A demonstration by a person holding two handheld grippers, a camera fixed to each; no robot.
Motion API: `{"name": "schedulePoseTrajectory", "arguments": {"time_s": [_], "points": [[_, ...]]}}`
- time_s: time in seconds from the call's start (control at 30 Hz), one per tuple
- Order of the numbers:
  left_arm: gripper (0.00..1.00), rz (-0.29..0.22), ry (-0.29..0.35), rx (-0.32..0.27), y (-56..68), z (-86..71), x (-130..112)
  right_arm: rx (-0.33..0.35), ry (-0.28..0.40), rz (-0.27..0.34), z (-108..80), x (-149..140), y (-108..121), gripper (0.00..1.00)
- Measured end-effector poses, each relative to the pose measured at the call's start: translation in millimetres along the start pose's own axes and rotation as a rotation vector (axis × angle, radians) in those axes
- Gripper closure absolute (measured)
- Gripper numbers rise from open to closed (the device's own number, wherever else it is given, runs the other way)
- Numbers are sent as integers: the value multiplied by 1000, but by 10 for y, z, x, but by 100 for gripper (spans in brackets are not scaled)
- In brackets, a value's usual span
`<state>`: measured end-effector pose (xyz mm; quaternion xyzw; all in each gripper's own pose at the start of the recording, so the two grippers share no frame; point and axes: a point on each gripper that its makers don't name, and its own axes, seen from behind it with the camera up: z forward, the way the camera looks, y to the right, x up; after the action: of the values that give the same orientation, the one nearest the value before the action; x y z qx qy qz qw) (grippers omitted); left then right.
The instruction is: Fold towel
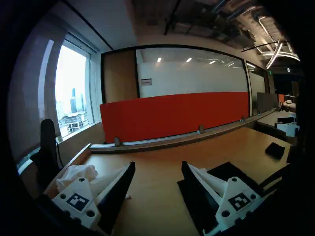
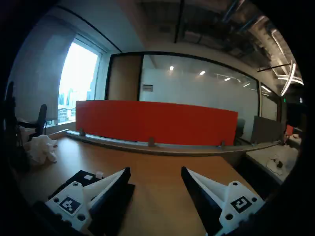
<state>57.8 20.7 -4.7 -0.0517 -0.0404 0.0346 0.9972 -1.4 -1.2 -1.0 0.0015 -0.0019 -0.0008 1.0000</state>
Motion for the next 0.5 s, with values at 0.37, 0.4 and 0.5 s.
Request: {"name": "schedulePoseTrajectory", "arguments": {"time_s": [0.37, 0.4, 0.5], "points": [[13, 46, -107, -143, 310, -121, 91, 98, -132, -84, -76, -240, -249, 0], [13, 51, -121, -158, 349, -130, 61, 115, -146, -99, -88, -268, -287, 0], [13, 61, -162, -197, 458, -158, -43, 160, -185, -141, -129, -348, -387, 0]]}}
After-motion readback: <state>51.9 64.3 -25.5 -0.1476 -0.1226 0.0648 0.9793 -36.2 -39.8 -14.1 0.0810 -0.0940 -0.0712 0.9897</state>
